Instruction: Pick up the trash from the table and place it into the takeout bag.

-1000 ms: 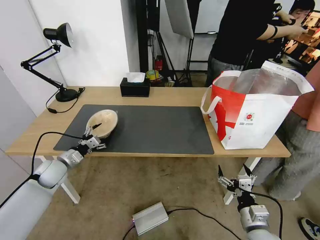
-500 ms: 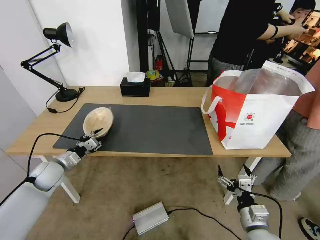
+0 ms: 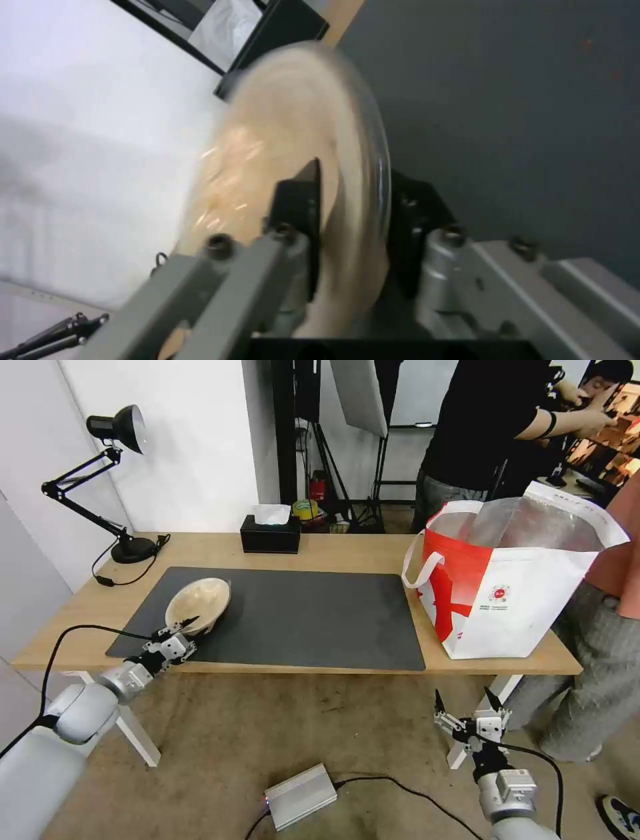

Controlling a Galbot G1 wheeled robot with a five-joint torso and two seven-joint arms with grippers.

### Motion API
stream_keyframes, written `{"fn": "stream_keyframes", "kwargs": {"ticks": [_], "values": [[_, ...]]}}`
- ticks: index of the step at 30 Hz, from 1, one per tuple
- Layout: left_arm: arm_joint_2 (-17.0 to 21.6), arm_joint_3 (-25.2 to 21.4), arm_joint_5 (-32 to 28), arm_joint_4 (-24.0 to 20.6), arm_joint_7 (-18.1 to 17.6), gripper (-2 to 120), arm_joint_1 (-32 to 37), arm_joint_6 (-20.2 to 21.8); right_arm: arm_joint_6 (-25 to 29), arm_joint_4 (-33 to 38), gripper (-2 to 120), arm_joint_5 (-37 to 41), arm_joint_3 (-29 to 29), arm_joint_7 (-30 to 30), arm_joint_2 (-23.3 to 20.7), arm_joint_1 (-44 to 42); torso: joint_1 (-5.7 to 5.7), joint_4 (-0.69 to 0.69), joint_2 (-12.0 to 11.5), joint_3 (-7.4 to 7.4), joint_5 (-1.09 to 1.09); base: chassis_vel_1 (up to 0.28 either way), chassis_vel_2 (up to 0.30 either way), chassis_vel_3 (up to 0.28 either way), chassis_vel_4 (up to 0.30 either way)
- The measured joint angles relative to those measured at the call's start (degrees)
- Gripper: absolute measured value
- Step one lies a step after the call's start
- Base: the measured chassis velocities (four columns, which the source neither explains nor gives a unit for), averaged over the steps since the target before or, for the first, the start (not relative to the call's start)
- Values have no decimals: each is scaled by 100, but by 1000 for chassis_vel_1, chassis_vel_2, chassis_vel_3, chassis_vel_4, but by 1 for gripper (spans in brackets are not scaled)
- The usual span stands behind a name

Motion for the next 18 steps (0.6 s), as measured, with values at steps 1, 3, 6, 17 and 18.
{"fn": "stream_keyframes", "kwargs": {"ticks": [1,3,6,17,18], "values": [[0,-9,-5,-3,2,13,10,0,0,-2,100,-3,-2,3,0,0,0,0,0,0,0,0,0,0,0],[0,-15,-7,-6,3,9,14,-1,0,-3,100,-5,-2,4,0,0,0,0,0,0,0,0,0,0,0],[2,-37,-13,-25,17,1,35,-5,0,-5,100,-13,-4,8,1,0,0,0,0,0,0,0,0,0,0],[48,-200,-95,-122,72,1,182,6,0,-2,100,-26,-33,13,4,5,0,0,0,0,0,0,0,0,0],[54,-216,-104,-140,74,1,193,7,0,-1,100,-29,-38,14,4,4,0,0,0,0,-1,0,0,0,0]]}}
